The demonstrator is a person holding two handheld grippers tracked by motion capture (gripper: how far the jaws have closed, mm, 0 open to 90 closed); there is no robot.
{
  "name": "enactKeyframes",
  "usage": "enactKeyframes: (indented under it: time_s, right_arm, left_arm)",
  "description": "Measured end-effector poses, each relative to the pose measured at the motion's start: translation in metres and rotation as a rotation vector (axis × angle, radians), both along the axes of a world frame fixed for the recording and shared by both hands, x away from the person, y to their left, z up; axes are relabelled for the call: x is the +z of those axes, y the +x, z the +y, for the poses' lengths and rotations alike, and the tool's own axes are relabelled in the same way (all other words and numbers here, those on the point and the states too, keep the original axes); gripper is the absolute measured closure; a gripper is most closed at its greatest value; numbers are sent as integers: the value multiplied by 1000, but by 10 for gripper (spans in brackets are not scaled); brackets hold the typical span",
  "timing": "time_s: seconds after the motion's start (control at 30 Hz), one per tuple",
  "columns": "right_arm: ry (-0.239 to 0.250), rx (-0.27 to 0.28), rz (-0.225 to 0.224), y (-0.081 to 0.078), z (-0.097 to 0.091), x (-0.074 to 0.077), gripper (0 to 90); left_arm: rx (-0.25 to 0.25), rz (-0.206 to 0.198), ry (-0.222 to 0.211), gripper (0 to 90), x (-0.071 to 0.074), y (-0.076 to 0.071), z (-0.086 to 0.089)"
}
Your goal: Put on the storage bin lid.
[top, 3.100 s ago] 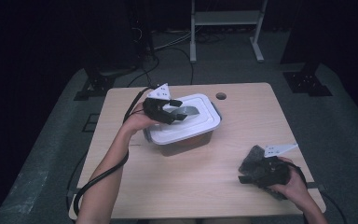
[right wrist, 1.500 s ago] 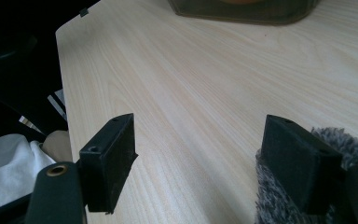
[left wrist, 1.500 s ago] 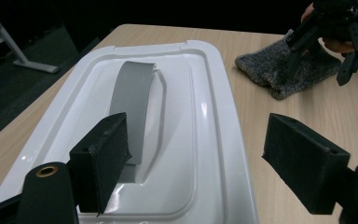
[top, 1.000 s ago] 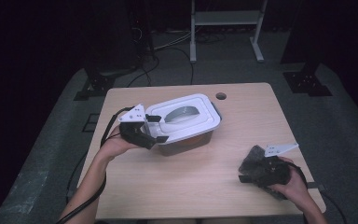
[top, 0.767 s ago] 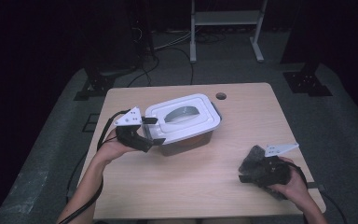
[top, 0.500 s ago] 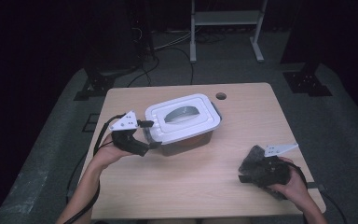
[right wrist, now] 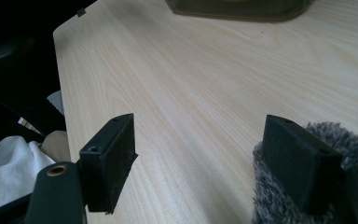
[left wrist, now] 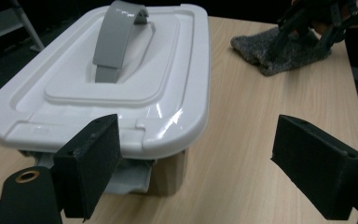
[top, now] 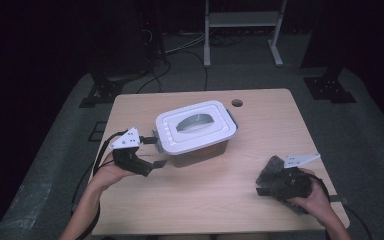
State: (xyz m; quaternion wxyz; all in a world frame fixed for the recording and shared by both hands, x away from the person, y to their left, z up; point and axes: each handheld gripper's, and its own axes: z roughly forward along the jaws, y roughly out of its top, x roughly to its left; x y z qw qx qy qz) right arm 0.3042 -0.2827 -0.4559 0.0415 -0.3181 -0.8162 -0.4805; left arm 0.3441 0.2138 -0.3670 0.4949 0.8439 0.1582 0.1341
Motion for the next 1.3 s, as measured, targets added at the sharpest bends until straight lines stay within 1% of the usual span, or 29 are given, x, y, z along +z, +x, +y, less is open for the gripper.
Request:
enactKeyframes:
  time_s: [0.13, 0.37, 0.53, 0.57, 0.73, 0.8, 0.93, 1.13, 1.3]
  right_arm:
    - [-1, -2, -1, 0, -1, 0, 250]
    - [-5, -3, 2, 0, -1, 0, 249]
    - [-6, -3, 4, 0, -1, 0, 249]
    - [-5, -4, 4, 0, -1, 0, 249]
    - [-9, -4, 6, 0, 0, -1, 250]
    - [-8, -4, 6, 0, -1, -1, 249]
    - [-4, -6, 4, -1, -1, -1, 250]
    - [-9, -3, 5, -1, -1, -1, 250]
    - [-6, -5, 4, -1, -1, -1, 249]
  left_arm:
    - [10, 6, 9, 131, -5, -5, 6]
    - [17, 13, 13, 123, -11, -12, 13]
    - [34, 22, 2, 114, -17, -15, 18]
    - [36, 17, 5, 114, -18, -15, 19]
    - [47, 22, -16, 109, -24, -18, 22]
    - [53, 21, -12, 107, -27, -20, 23]
    - [66, 25, -29, 107, -31, -23, 28]
    - [77, 26, -27, 105, -35, -27, 32]
    - [84, 35, -28, 105, -41, -29, 34]
